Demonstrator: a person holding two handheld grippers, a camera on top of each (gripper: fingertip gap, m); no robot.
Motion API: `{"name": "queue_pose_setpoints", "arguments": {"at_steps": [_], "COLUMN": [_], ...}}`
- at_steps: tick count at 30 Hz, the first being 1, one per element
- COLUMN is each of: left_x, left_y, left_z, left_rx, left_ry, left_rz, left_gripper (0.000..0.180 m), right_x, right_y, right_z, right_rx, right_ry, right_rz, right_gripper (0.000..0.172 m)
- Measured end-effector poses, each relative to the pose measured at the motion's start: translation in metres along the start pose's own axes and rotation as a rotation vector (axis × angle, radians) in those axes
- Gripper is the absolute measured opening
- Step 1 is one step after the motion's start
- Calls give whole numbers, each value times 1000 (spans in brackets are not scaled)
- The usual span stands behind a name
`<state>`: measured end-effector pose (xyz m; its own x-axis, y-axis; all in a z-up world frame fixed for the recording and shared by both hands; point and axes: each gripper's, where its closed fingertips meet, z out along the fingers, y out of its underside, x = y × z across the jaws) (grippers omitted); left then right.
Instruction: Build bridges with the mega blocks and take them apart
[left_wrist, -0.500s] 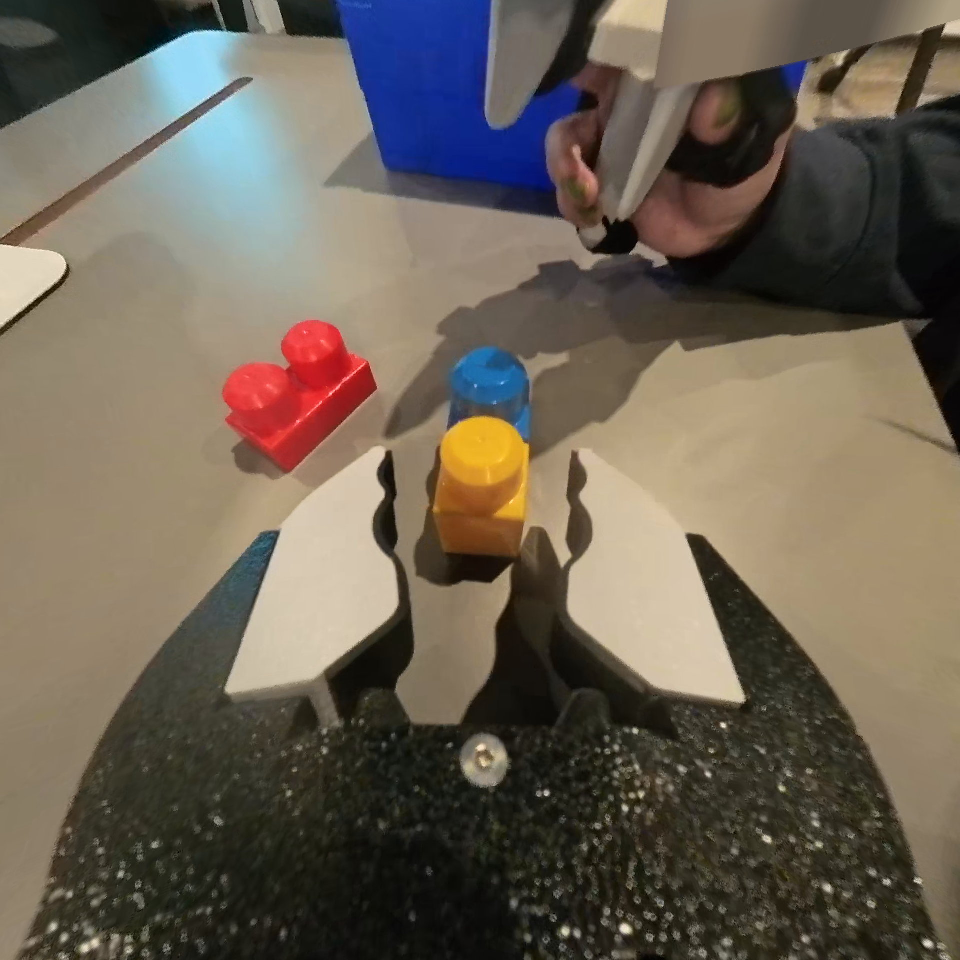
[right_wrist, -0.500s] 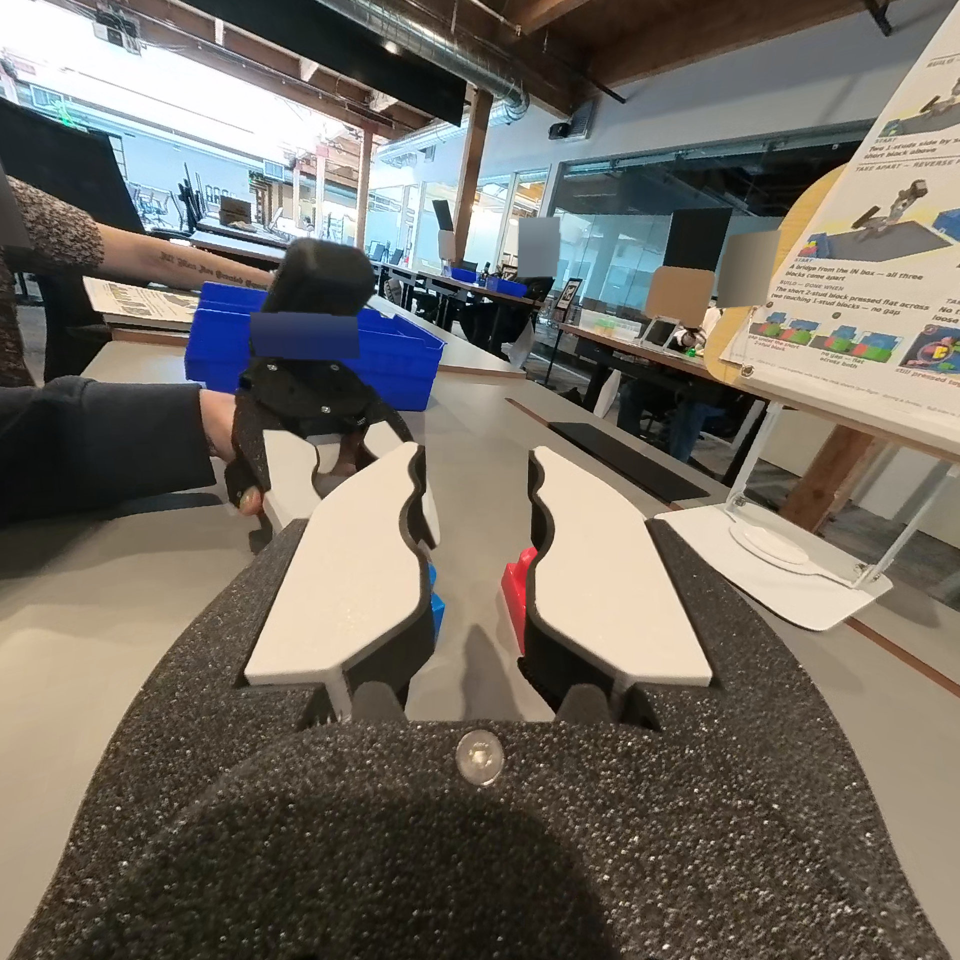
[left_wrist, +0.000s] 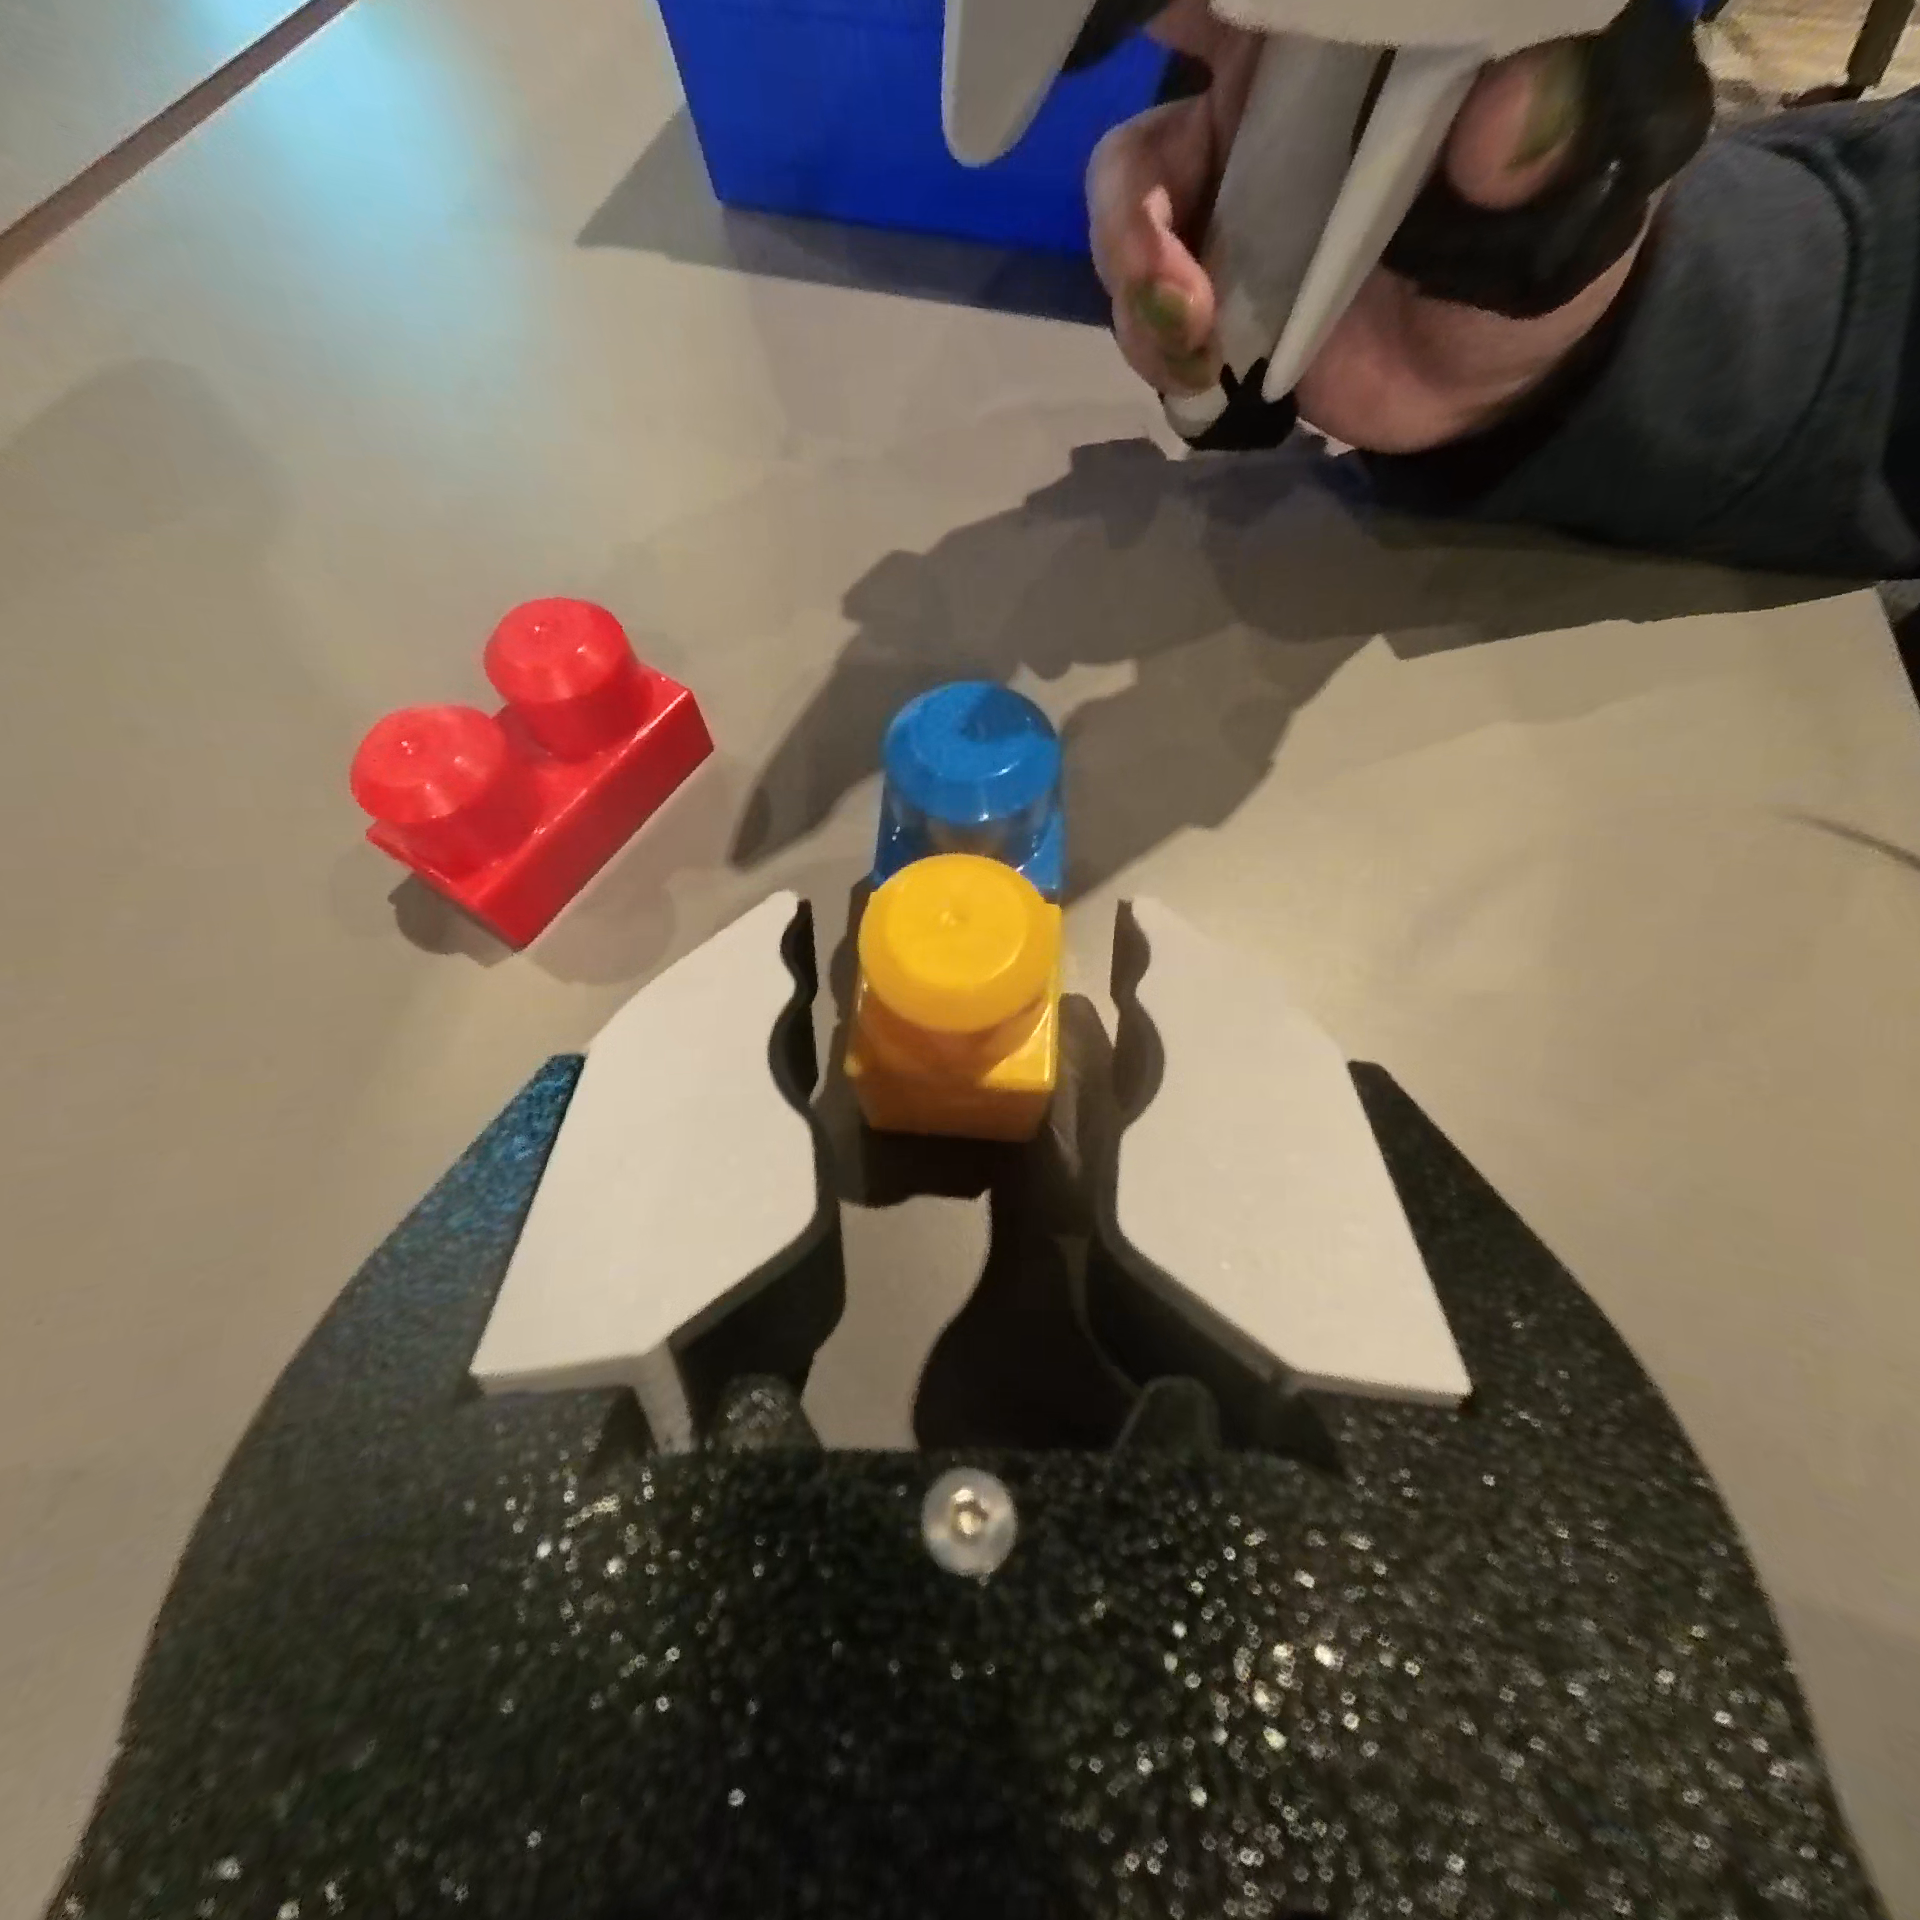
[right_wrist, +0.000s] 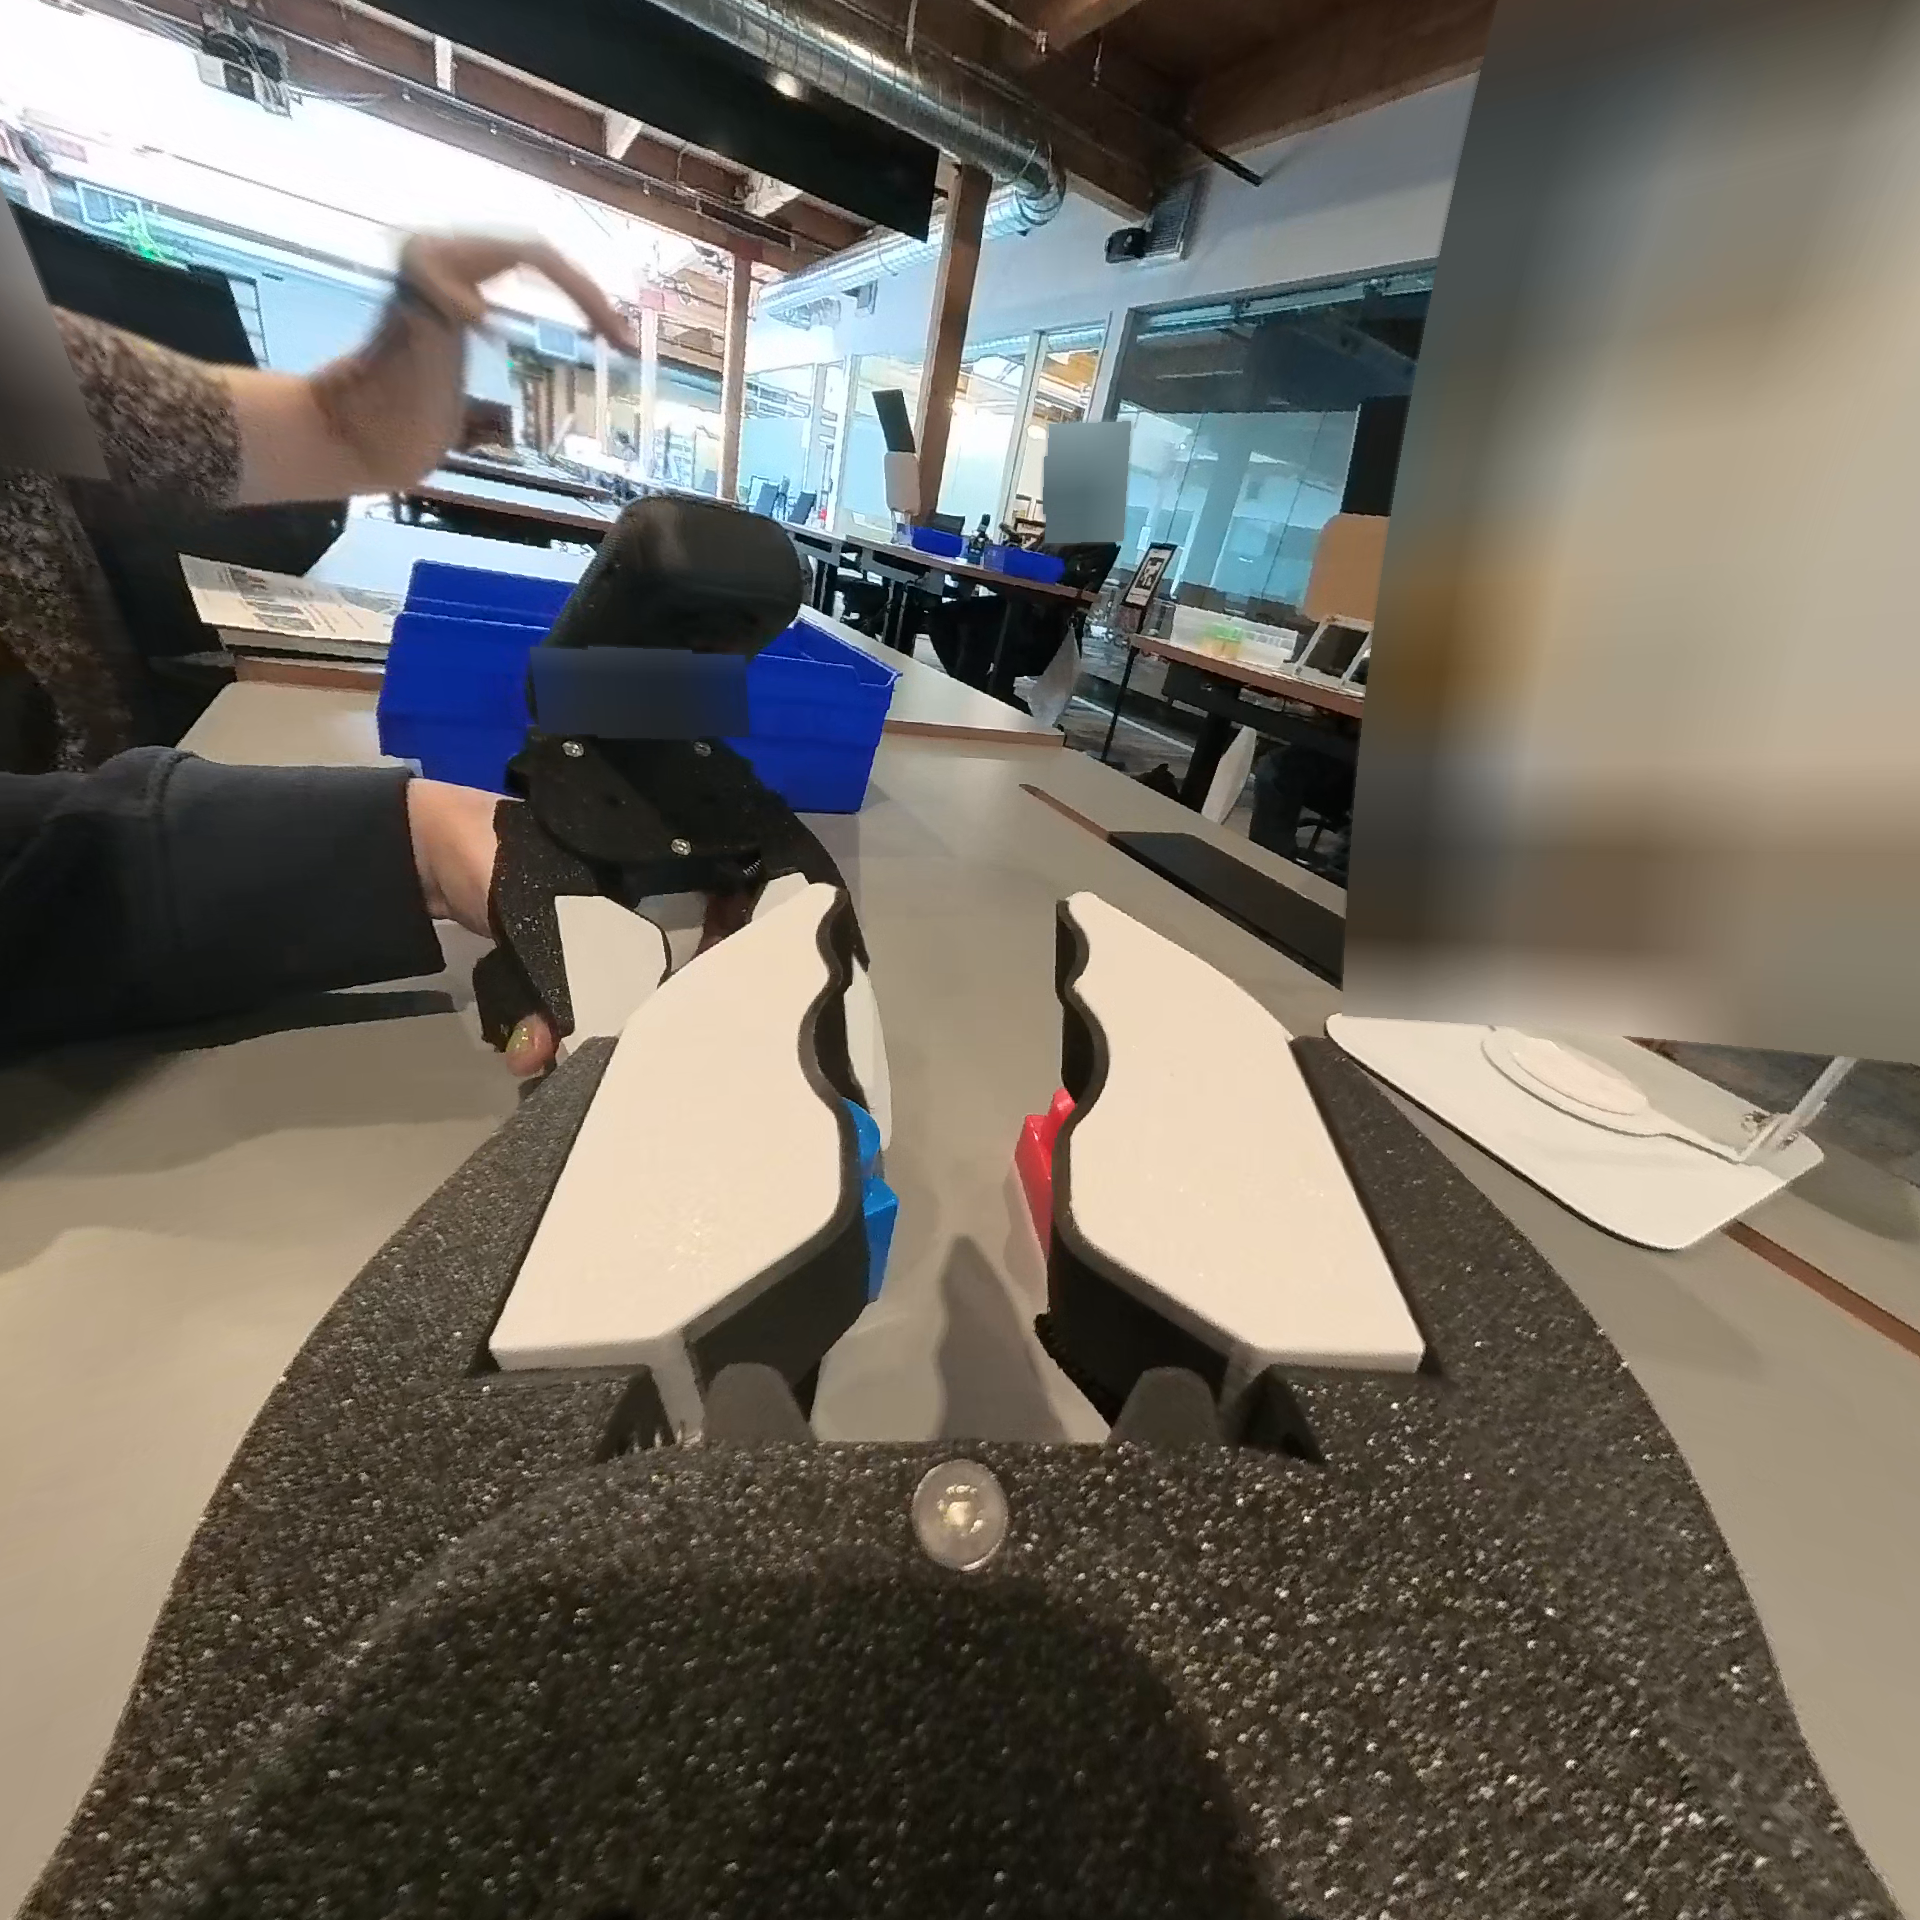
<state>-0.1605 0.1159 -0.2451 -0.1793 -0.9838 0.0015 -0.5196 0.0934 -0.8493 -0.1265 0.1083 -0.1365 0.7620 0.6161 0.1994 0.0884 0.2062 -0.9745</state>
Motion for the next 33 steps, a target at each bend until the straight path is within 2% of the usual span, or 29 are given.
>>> {"name": "queue_pose_setpoints", "arguments": {"at_steps": [8, 16, 20, 27, 33], "left_x": [3, -2, -6, -7, -2], "left_y": [-1, 2, 6, 13, 21], "left_z": [2, -21, -28, -27, -23], "left_rx": [-3, 21, 37, 2, -42], "left_ry": [7, -91, -114, -116, -79], "left_rz": [4, 19, 6, 4, 2], "left_gripper": [55, 57, 60, 65, 79], "right_x": [0, -1, -2, -7, -17], "right_y": [2, 5, 15, 35, 55], "right_z": [1, 3, 5, 4, -3], "right_rx": [-5, -27, -81, -195, -300], "right_ry": [0, -12, -29, -107, -219], "right_rz": [1, -3, -4, -10, -27], "right_gripper": [37, 39, 45, 46, 53]}}
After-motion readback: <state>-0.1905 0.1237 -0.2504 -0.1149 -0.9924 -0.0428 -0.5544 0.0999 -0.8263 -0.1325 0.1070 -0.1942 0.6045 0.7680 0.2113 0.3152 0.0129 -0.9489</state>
